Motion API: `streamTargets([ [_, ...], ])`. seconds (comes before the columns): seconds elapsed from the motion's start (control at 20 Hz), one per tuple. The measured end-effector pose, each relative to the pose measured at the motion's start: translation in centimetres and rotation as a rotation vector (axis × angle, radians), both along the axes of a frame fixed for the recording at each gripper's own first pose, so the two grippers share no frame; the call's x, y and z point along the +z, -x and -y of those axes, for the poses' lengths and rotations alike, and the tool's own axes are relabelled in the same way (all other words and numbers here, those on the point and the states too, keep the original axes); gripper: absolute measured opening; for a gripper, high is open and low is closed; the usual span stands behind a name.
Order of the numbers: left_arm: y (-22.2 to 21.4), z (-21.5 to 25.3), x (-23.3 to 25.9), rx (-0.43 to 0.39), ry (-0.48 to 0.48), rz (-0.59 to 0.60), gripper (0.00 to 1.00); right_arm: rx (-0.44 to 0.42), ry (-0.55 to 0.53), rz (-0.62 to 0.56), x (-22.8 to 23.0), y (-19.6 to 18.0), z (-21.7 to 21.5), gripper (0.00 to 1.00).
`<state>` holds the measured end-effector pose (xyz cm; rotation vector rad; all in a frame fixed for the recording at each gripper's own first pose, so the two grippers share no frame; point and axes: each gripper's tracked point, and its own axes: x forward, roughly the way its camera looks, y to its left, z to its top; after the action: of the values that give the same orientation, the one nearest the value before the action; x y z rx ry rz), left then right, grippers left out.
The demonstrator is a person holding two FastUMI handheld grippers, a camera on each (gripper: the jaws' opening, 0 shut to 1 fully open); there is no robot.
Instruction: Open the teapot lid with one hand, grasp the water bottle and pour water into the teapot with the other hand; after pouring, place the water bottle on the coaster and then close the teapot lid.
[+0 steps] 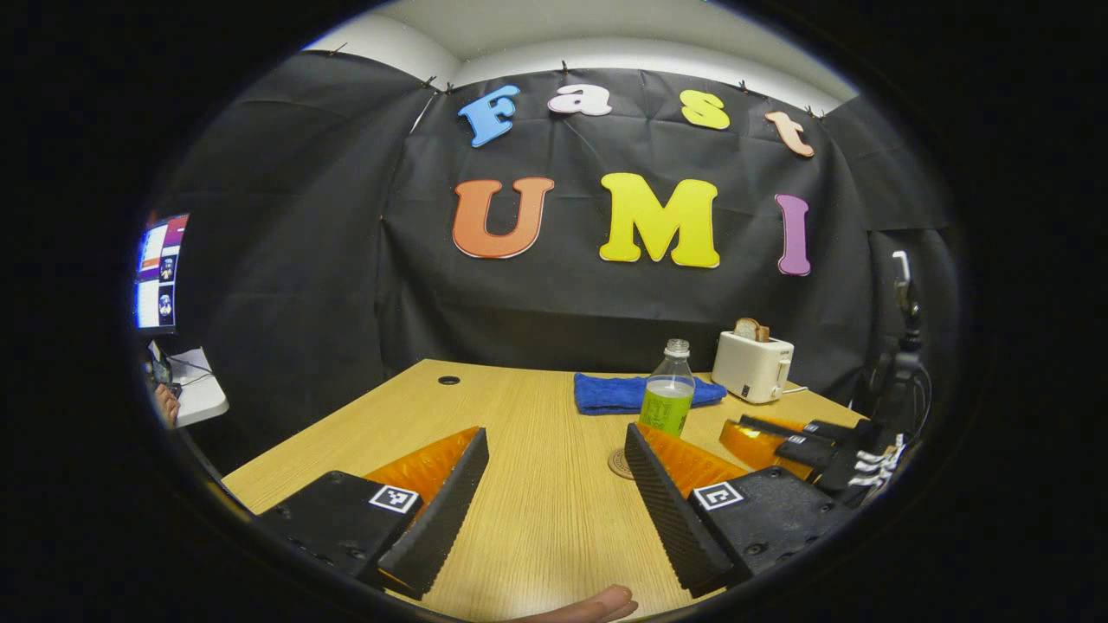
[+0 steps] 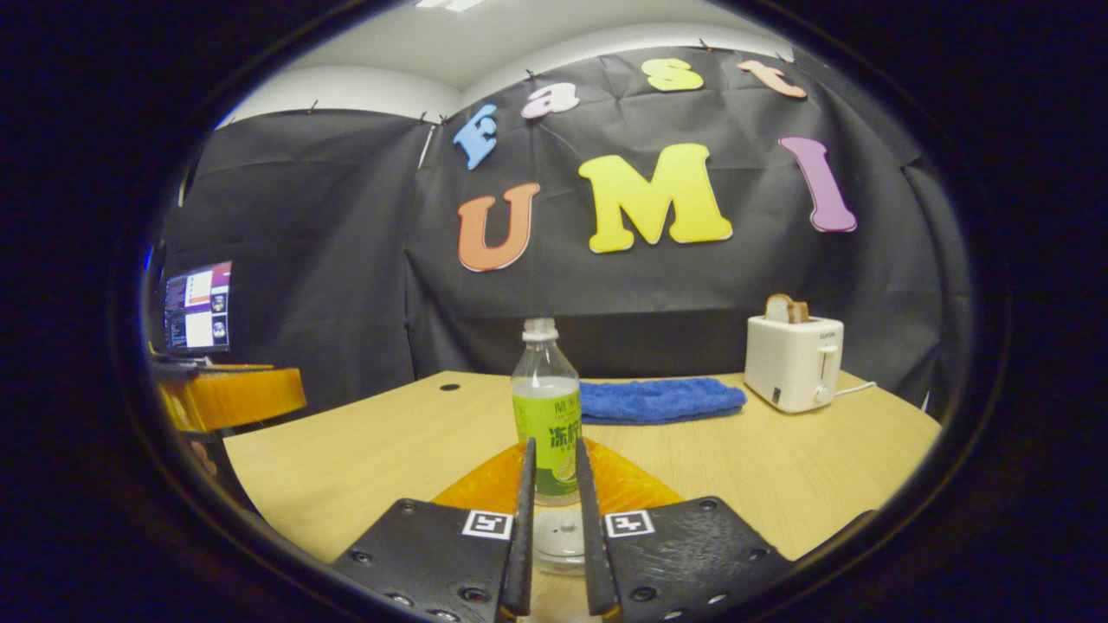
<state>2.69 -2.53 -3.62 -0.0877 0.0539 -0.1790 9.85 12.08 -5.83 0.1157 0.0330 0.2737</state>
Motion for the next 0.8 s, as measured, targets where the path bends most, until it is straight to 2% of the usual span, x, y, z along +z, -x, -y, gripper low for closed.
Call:
streamTargets([
  [0.2, -0.1, 0.2, -0.1, 0.008, -0.012, 0.006, 0.99, -0.075, 0.026, 0.067, 4.1, 2.6, 2.7, 0.27],
  [0.3, 0.0, 0.3, 0.0, 0.015, -0.033, 0.012, 0.99, -0.085, 0.029, 0.087, 5.8, 4.2, 3.7, 0.31],
  [0.4, 0.1, 0.6, 0.2, 0.016, -0.051, 0.021, 0.99, -0.093, 0.024, 0.108, 7.2, 5.7, 5.1, 0.4],
  [0.55, 0.2, 2.0, 0.4, -0.008, -0.065, 0.049, 0.99, -0.095, 0.019, 0.159, 9.0, 7.8, 7.1, 0.64],
  [0.6, 0.2, 2.4, 0.1, -0.016, -0.07, 0.047, 0.99, -0.107, 0.035, 0.171, 9.2, 8.2, 8.0, 0.68],
  [0.7, 0.1, 2.8, -0.2, -0.013, -0.086, 0.046, 0.99, -0.136, 0.067, 0.193, 9.3, 8.9, 9.7, 0.84],
  [0.75, 0.1, 2.8, -0.4, -0.003, -0.1, 0.044, 0.99, -0.171, 0.079, 0.199, 9.0, 9.1, 11.0, 0.96],
  [0.8, 0.0, 2.7, -0.5, 0.008, -0.116, 0.043, 0.99, -0.204, 0.094, 0.207, 8.7, 9.4, 12.3, 0.98],
])
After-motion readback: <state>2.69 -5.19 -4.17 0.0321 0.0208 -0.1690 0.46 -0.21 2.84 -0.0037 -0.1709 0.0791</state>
